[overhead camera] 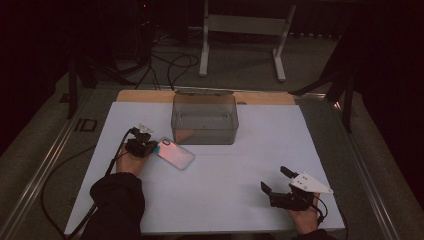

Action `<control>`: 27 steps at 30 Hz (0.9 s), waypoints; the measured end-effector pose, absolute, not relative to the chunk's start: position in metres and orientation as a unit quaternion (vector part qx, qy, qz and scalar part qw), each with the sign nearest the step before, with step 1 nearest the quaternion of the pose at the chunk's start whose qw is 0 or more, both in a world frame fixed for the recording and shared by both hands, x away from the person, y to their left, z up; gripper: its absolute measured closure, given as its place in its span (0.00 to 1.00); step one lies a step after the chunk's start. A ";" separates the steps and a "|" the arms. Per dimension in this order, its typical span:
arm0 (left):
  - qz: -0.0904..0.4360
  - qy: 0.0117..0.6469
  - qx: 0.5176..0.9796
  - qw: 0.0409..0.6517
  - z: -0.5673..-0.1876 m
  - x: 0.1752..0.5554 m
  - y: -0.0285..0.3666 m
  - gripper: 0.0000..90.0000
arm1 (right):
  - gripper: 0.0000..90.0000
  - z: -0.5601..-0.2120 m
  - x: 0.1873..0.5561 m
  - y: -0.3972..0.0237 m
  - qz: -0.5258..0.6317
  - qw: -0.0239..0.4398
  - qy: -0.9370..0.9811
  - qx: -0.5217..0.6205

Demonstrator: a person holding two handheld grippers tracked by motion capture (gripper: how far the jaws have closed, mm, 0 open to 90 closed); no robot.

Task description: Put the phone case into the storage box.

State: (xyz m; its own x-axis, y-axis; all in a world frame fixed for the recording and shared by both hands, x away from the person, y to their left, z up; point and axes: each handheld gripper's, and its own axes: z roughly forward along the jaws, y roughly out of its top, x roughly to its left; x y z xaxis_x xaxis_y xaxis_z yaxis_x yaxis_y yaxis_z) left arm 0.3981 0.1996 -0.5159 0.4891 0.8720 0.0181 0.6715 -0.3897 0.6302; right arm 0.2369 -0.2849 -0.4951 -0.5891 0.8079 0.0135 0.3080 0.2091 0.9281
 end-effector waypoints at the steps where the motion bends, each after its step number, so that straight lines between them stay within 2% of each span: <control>1: 0.177 0.472 0.816 0.283 -0.516 0.398 0.200 0.97 | 0.10 -0.495 0.237 -0.285 0.502 0.249 0.737 0.379; 27: 0.224 0.439 0.813 0.311 -0.496 0.380 0.201 0.99 | 0.10 -0.495 0.237 -0.286 0.501 0.247 0.737 0.382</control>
State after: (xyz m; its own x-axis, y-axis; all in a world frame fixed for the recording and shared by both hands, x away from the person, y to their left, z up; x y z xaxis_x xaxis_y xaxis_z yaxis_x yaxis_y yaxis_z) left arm 0.3804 0.2011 -0.4965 0.5136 0.8531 0.0917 0.5744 -0.4212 0.7019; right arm 0.2374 -0.2855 -0.4955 -0.5871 0.8093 0.0193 0.3150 0.2065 0.9263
